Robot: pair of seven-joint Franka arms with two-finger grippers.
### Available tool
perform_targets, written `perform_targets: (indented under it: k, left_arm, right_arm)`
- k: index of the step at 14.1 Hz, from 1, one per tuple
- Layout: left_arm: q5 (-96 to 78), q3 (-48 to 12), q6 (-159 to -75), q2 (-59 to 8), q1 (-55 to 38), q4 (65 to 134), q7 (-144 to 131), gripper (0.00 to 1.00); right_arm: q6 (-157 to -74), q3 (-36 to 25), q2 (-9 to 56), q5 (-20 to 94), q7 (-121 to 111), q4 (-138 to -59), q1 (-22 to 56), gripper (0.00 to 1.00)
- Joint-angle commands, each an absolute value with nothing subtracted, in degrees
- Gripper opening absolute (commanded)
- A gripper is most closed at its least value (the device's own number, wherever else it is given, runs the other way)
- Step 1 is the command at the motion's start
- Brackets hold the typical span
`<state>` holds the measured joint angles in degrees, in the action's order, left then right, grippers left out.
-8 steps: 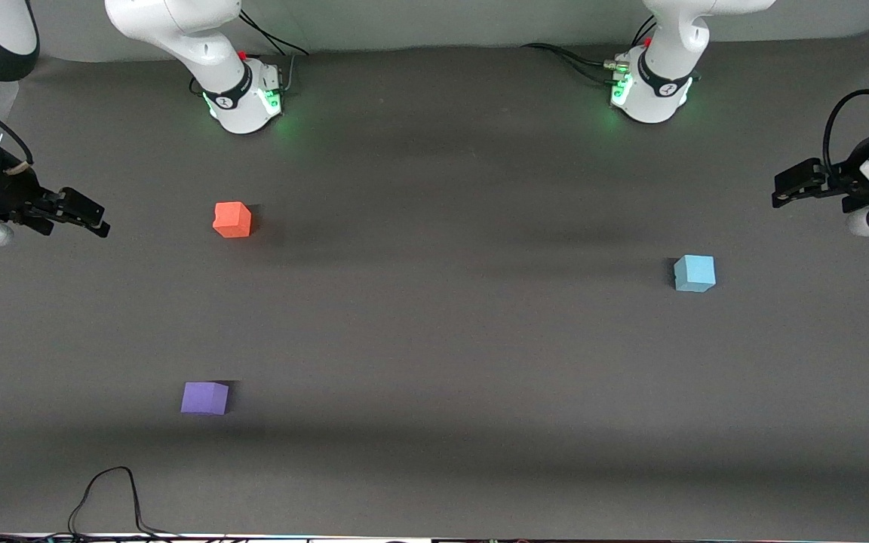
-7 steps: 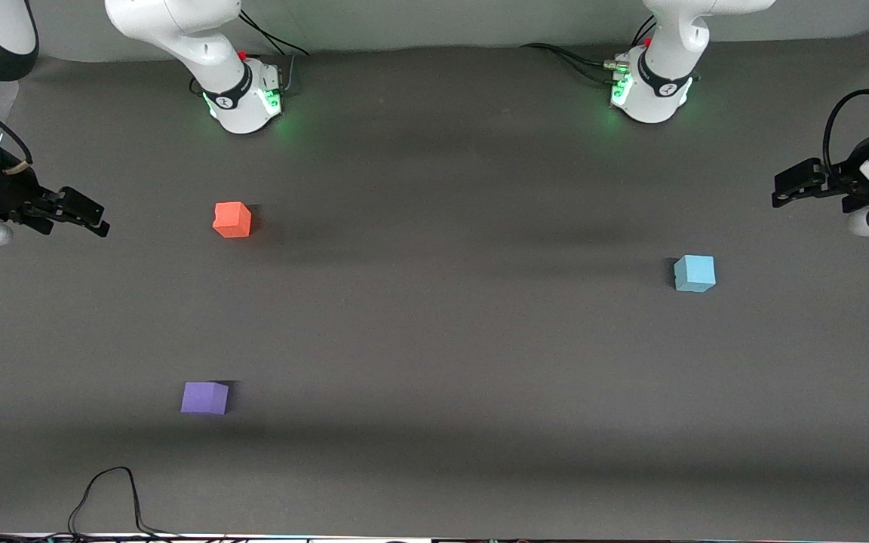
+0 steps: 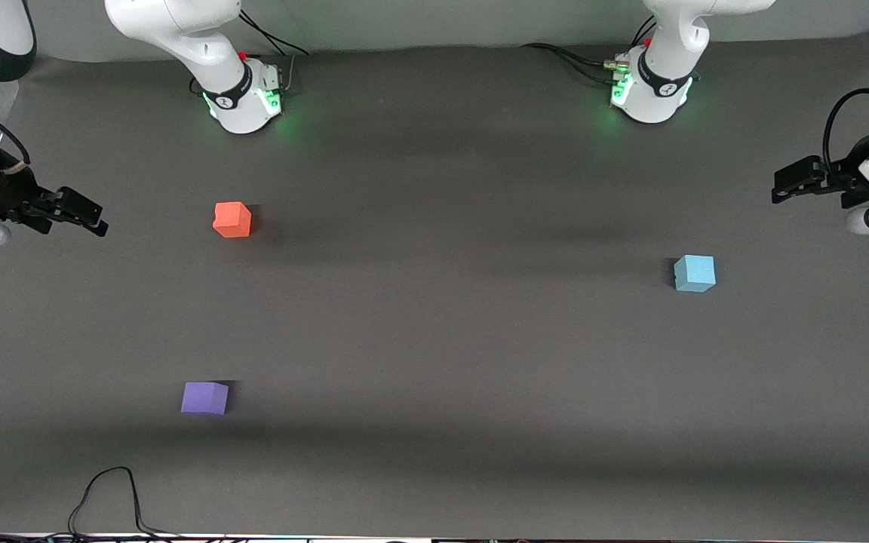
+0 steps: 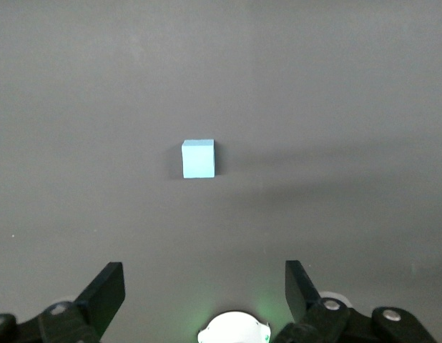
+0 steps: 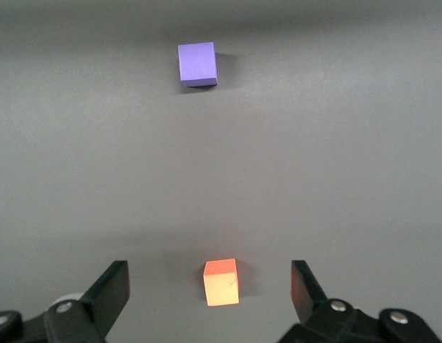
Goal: Place blue block between orange and purple blocks
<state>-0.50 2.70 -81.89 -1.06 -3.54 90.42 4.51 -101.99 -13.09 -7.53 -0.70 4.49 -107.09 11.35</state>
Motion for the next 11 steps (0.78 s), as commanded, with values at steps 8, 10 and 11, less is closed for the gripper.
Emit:
perform_targets:
  k: [8,10,11]
  left_arm:
    - [2.2,3.0,-99.0,12.7,-3.7,117.7,9.4,1.0]
    - [3.7,3.0,-106.0,12.5,-3.3,123.8,10.2,1.0]
    - [3.8,3.0,-110.3,11.9,-3.3,127.0,10.3,1.0]
  right_arm:
    - [-100.5,-13.4,-7.3,-1.5,4.2,-105.8,11.5,1.0]
    - [-100.5,-13.4,-7.2,-1.5,4.1,-105.8,11.5,1.0]
    - [-100.5,-13.4,-7.2,-1.5,4.1,-105.8,11.5,1.0]
